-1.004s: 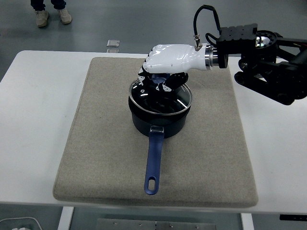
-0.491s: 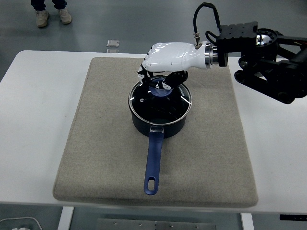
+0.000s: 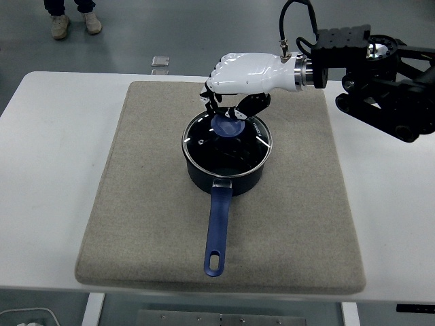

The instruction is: Lift the pot lid and place it to the right of the pot.

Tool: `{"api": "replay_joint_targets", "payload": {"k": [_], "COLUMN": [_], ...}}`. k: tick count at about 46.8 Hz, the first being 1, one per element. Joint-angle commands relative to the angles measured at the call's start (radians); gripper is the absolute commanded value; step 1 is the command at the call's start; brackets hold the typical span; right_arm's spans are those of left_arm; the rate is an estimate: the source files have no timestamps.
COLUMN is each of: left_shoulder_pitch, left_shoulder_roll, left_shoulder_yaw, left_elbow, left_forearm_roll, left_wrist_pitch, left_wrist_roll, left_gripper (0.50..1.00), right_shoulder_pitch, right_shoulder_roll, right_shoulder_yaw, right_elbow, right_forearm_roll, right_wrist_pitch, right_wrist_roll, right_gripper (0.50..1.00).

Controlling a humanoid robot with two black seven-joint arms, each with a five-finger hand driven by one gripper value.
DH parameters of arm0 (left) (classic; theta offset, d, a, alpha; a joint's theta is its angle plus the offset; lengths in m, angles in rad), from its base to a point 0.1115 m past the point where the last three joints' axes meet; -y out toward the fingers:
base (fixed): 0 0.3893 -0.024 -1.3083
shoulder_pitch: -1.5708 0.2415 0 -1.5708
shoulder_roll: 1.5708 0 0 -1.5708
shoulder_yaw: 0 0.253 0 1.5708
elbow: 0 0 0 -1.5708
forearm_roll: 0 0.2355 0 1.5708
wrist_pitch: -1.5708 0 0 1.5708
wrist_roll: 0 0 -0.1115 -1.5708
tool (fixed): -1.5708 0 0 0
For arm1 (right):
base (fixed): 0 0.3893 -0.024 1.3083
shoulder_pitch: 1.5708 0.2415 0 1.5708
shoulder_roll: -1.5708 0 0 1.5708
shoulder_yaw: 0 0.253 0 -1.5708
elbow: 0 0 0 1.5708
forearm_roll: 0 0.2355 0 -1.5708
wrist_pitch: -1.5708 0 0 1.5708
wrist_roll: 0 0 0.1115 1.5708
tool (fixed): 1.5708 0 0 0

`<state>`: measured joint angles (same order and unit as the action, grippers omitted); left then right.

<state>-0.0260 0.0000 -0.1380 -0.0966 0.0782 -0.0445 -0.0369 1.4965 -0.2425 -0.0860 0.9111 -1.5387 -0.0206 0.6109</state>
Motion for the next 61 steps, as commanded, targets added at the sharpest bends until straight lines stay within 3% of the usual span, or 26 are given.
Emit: {"api": "replay_joint_targets", "payload": {"k": [1, 13, 27, 31, 38, 41, 44, 61], "left_shoulder_pitch": [0.000, 0.000, 0.000, 0.000, 0.000, 0.000, 0.000, 0.000], "left_shoulder_roll": [0.000, 0.000, 0.000, 0.000, 0.000, 0.000, 0.000, 0.000], "left_shoulder_yaw": [0.000, 0.000, 0.000, 0.000, 0.000, 0.000, 0.000, 0.000], "left_elbow": [0.000, 0.000, 0.000, 0.000, 0.000, 0.000, 0.000, 0.000], "left_forearm_roll": [0.000, 0.000, 0.000, 0.000, 0.000, 0.000, 0.000, 0.000], "left_wrist_pitch": [0.000, 0.000, 0.000, 0.000, 0.000, 0.000, 0.000, 0.000], "left_wrist_roll": [0.000, 0.000, 0.000, 0.000, 0.000, 0.000, 0.000, 0.000], "left_gripper": [1.000, 1.000, 1.000, 1.000, 1.000, 1.000, 1.000, 1.000], "right_shoulder_pitch": [-0.001, -0.002, 0.014, 0.021, 0.011, 0.010, 0.011, 0.018], "right_shoulder_roll": [0.000, 0.000, 0.000, 0.000, 0.000, 0.000, 0.000, -0.006], "right_shoulder_yaw": [0.003, 0.006, -0.009, -0.006, -0.006, -0.005, -0.006, -0.020], "right_elbow": [-0.006, -0.055, -0.041, -0.035, -0.034, -0.034, -0.034, -0.034], "right_forearm_roll": [0.000, 0.000, 0.080, 0.080, 0.084, 0.086, 0.088, 0.083], "right_wrist_pitch": [-0.001, -0.002, 0.017, 0.047, 0.048, 0.048, 0.050, 0.053], "right_wrist_roll": [0.000, 0.000, 0.000, 0.000, 0.000, 0.000, 0.000, 0.000], "right_gripper": [0.500, 0.500, 0.517, 0.576, 0.701, 0.770, 0.876, 0.885]}}
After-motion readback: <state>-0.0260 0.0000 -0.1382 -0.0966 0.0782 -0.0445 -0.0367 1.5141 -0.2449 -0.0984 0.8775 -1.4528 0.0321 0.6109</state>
